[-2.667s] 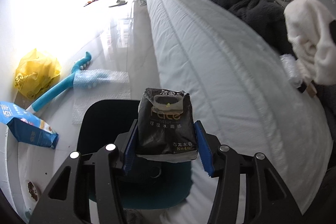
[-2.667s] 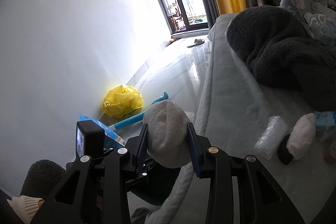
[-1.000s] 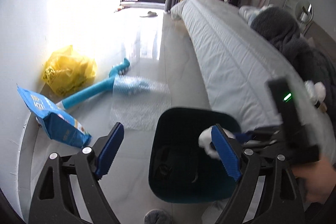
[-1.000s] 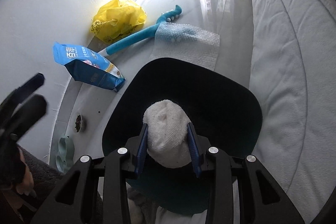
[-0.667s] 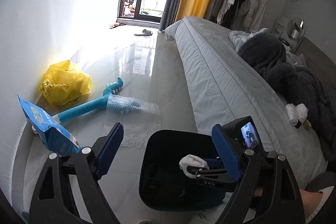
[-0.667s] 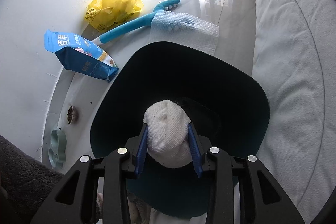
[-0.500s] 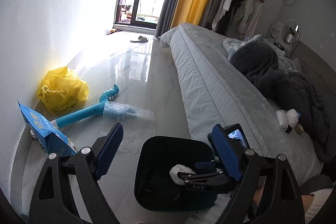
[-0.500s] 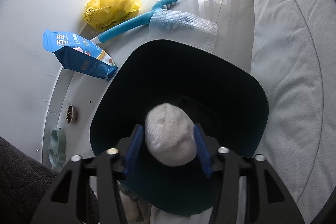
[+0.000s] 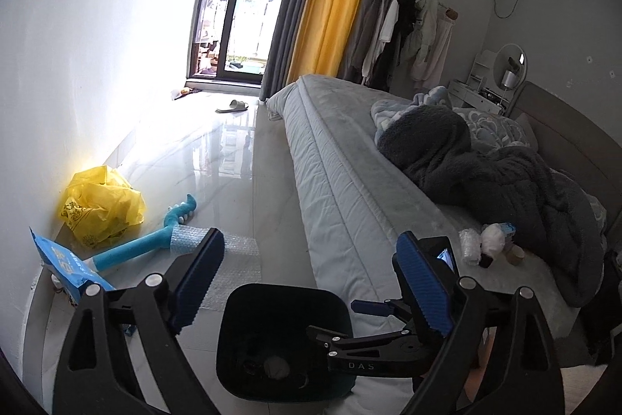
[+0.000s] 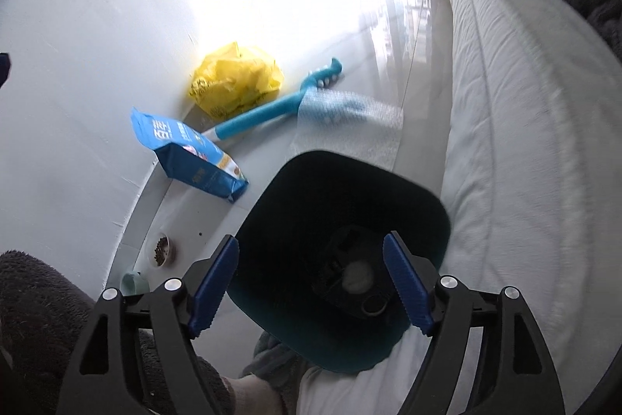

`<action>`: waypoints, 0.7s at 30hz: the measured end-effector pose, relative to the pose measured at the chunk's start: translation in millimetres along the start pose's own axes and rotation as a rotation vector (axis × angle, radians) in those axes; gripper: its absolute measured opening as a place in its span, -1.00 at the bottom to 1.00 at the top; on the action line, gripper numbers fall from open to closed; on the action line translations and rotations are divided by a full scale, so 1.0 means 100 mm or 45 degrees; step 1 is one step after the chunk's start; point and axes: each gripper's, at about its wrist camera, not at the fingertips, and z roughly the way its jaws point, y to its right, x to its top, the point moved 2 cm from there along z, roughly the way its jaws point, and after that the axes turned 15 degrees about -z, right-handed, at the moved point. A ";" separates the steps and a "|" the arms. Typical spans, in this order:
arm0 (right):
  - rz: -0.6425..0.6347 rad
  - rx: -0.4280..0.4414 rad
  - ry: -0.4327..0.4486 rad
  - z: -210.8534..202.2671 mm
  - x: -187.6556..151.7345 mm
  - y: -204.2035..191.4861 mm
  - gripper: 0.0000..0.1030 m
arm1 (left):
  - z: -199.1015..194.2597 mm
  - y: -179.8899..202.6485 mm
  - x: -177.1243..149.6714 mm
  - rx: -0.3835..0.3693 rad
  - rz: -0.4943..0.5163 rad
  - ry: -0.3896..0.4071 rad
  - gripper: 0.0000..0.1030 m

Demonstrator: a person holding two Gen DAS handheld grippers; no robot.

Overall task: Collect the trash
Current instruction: 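Open both tools over the teal bin to drop the pack and tissue, then move the left tool to the bubble wrap while the right tool reaches a white tissue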

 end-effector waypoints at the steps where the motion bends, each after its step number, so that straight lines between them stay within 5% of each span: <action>1: -0.022 -0.019 0.019 -0.08 0.00 0.01 0.57 | 0.01 0.05 -0.01 -0.011 0.010 -0.006 0.81; 21: 0.032 -0.253 0.256 -1.23 -0.30 0.78 0.59 | 0.27 0.75 -0.22 -0.143 0.082 -0.067 0.83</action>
